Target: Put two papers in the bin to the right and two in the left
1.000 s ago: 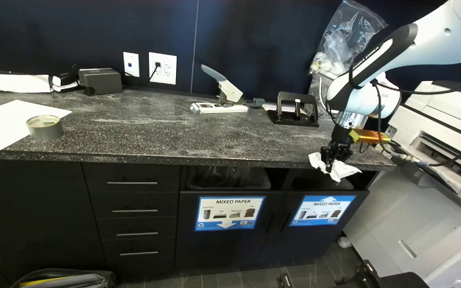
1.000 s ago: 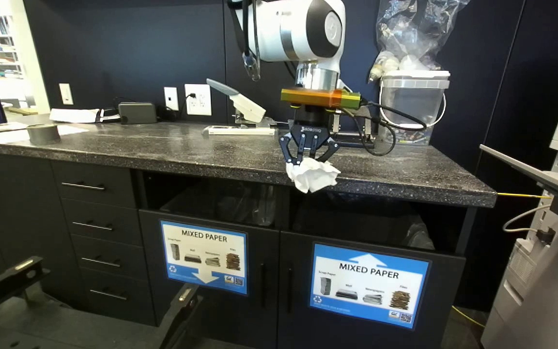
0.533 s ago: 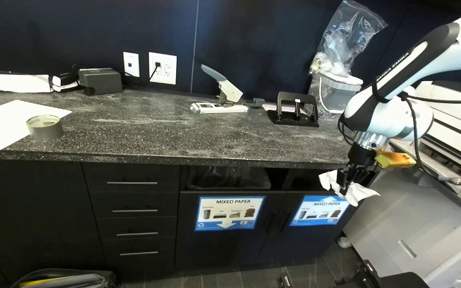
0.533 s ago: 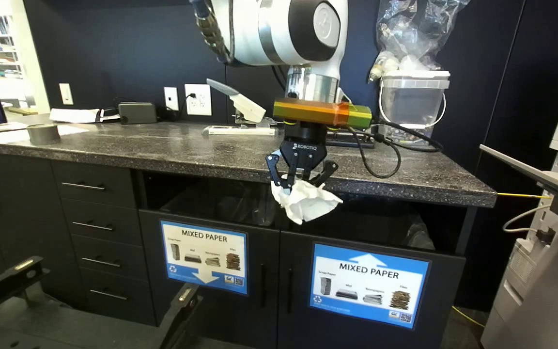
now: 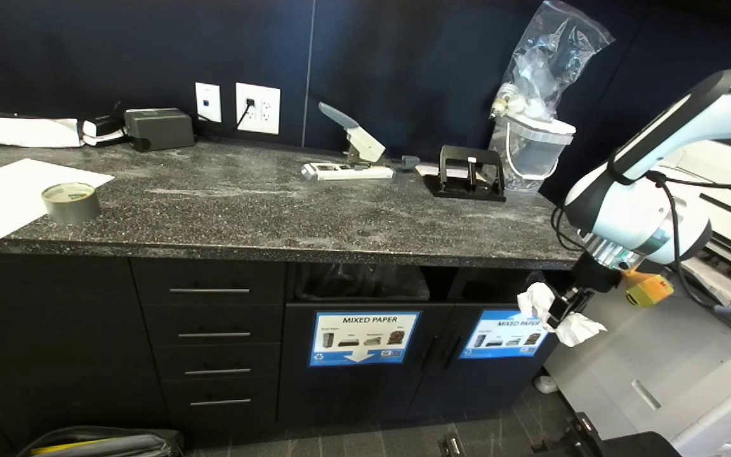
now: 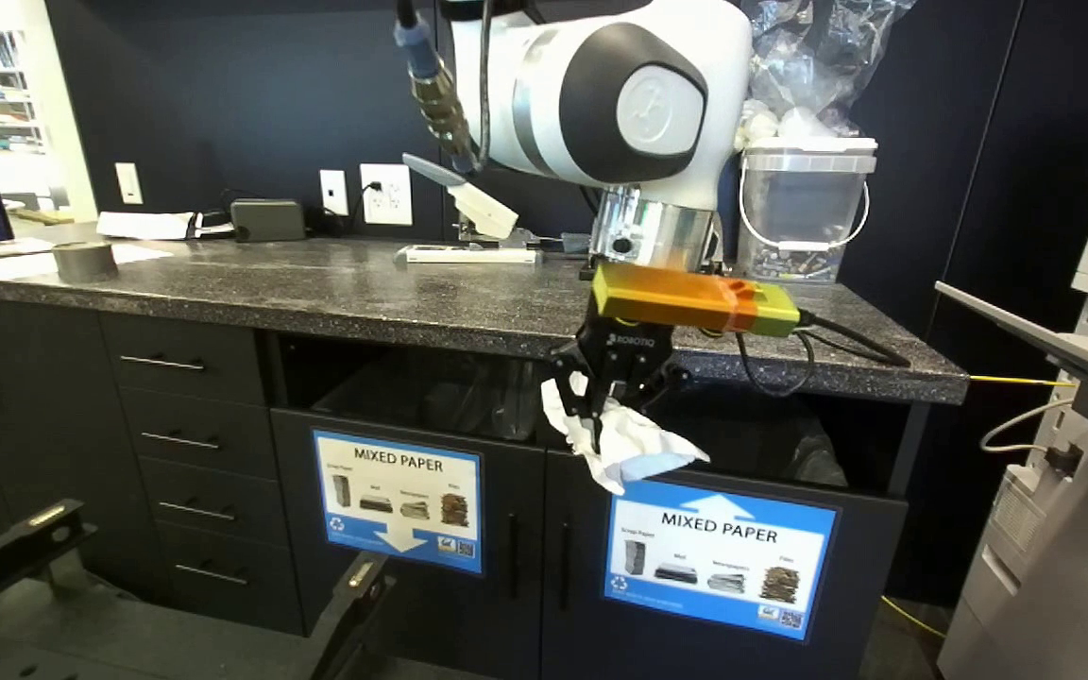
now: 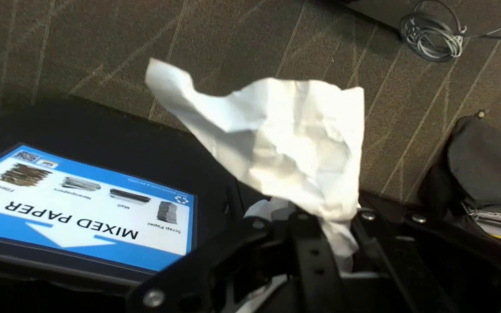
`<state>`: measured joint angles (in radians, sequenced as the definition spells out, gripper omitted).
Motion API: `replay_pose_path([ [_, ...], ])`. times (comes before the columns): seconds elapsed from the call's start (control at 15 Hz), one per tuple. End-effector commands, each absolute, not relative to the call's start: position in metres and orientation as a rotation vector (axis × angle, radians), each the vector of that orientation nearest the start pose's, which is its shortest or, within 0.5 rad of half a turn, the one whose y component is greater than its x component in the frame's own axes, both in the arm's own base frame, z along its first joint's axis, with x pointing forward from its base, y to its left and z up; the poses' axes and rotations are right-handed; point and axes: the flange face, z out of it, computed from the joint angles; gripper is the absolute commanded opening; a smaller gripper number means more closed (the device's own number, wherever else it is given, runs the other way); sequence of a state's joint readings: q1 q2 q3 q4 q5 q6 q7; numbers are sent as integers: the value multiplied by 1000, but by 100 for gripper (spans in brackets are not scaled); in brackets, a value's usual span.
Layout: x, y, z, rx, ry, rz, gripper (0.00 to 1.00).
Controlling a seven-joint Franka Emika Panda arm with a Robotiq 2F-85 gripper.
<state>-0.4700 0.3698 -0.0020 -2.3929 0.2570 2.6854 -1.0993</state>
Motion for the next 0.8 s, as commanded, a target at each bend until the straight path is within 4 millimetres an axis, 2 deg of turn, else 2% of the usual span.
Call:
replay_pose_path([
  [0.0,445,-251,143,-2907,-687,-186,7],
  [0.27,462,-269,120,-2888,-774,-299,7],
  [0.73,500,-295,83,-2910,-805,-542,7],
])
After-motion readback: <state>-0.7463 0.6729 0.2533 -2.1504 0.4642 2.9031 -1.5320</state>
